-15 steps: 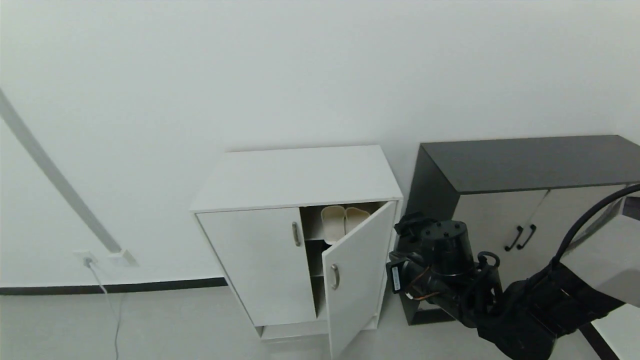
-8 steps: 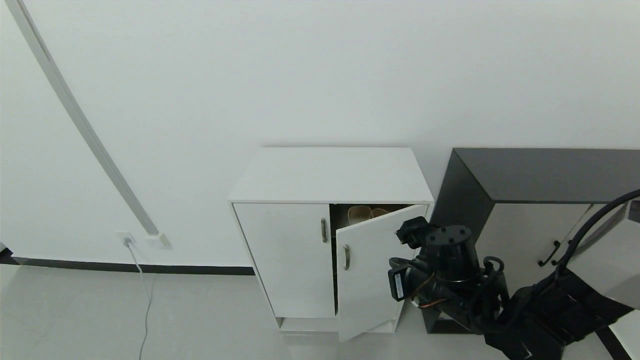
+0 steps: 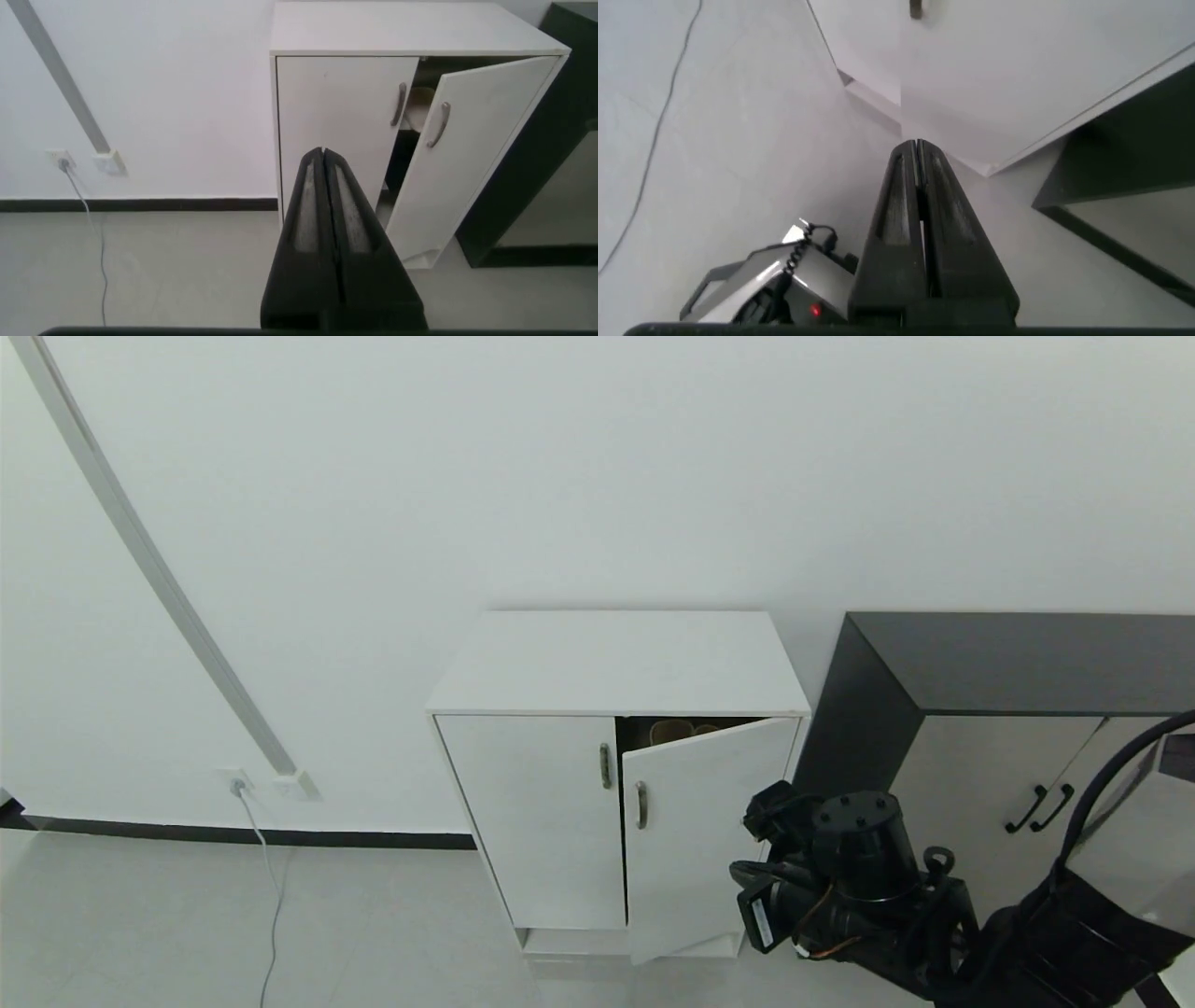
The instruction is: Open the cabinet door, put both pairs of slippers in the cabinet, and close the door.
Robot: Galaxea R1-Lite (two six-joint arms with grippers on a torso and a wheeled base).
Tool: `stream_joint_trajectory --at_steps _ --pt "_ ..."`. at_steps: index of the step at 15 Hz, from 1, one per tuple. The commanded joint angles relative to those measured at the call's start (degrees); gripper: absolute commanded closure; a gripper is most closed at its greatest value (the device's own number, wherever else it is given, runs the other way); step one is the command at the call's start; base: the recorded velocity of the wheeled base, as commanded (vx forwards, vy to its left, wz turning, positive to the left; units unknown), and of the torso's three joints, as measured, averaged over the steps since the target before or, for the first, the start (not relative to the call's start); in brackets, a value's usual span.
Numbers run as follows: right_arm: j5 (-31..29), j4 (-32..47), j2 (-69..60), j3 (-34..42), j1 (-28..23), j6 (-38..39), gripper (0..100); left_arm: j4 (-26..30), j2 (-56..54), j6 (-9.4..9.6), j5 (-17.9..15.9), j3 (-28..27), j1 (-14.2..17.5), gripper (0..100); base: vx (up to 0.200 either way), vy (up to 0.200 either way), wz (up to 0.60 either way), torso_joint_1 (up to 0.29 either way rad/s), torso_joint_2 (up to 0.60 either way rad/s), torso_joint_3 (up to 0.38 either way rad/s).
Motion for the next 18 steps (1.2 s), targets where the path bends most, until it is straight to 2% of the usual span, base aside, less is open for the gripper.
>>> stream_joint_trajectory --at_steps 1,6,11,18 --pt "0.0 -0.01 0.52 0.5 0.06 -0.03 100 -0.01 0.07 -0.03 -0.05 0.0 0.0 100 0.2 0.0 0.0 0.007 0.01 0.002" --pt "0.0 -0.18 3.16 0.06 0.85 -0.03 100 -0.01 0.07 -0.03 -0.05 0.0 0.0 100 0.2 0.0 0.0 0.0 0.0 0.0" --pt "-0.26 -4.84 11.42 -4.25 0.94 0.14 100 -0.01 0.07 -0.03 -0.05 0.0 0.0 100 0.0 0.0 0.0 0.0 0.0 0.0" --pt "-0.35 -5.1 20.03 -16.2 -4.07 0.41 100 -0.01 0.07 -0.03 -0.13 0.0 0.0 100 0.0 0.0 0.0 0.0 0.0 0.0"
